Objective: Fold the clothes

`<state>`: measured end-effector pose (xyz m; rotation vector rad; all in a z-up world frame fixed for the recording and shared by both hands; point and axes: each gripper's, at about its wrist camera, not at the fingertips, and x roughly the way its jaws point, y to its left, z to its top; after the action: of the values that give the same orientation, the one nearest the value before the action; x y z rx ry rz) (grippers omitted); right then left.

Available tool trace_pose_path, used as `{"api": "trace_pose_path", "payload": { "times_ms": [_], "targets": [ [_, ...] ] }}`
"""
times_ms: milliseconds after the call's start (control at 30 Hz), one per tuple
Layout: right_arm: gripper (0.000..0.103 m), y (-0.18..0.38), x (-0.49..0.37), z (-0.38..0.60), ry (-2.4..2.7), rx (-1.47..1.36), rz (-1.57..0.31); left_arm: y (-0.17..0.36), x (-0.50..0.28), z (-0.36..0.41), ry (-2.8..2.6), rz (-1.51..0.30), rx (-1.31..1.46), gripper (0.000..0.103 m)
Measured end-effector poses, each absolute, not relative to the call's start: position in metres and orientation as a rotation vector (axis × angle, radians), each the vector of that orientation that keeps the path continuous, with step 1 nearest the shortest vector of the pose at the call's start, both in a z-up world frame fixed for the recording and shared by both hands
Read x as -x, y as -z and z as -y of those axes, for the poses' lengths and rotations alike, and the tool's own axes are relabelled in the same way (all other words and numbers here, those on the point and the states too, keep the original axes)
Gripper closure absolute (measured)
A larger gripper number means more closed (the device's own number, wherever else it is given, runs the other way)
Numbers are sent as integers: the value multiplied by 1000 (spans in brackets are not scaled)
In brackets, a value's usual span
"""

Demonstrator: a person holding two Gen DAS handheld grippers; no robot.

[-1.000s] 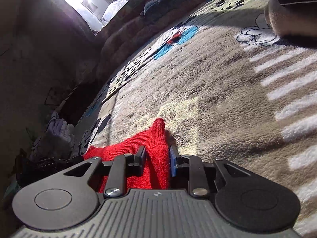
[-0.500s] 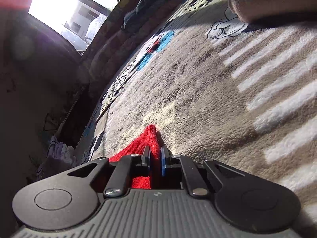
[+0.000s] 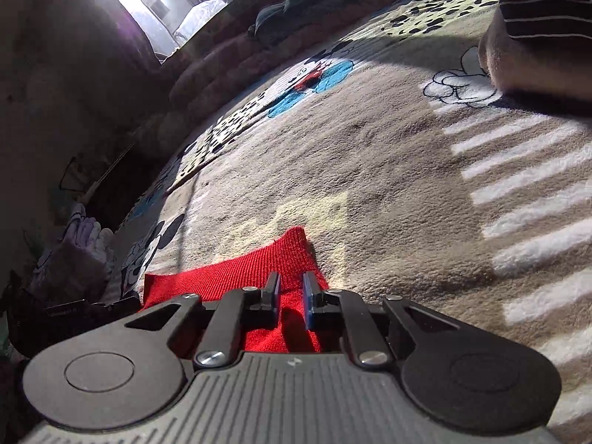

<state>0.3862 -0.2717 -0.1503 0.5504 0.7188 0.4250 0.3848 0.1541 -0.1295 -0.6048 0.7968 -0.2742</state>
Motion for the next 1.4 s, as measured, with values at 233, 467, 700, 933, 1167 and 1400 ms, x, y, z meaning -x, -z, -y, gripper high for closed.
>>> {"api": "trace_pose_path", "payload": {
  "times_ms": [233,467,700,933,1167,1400],
  "targets": [
    [62,125,-358,291,-413,-572,-638,101,-362,-163,205,-709,576,54],
    [62,108,-282,303,-375,-529,-570,79,-306,-146,154,-639,545,53],
    [62,124,-190,232,-503,-330,-638,77,-235,-131,112,-630,519,52],
    [52,130,-124,156,-643,-26,-632,67,-151,-230,-205,-475,645,52],
    [49,126,-77,109,-621,209,-538,103,-122,-287,-348,-500,761,52],
    [54,99,-68,24,-752,326,-385,119,-134,-293,-265,-527,822,52]
  ]
}}
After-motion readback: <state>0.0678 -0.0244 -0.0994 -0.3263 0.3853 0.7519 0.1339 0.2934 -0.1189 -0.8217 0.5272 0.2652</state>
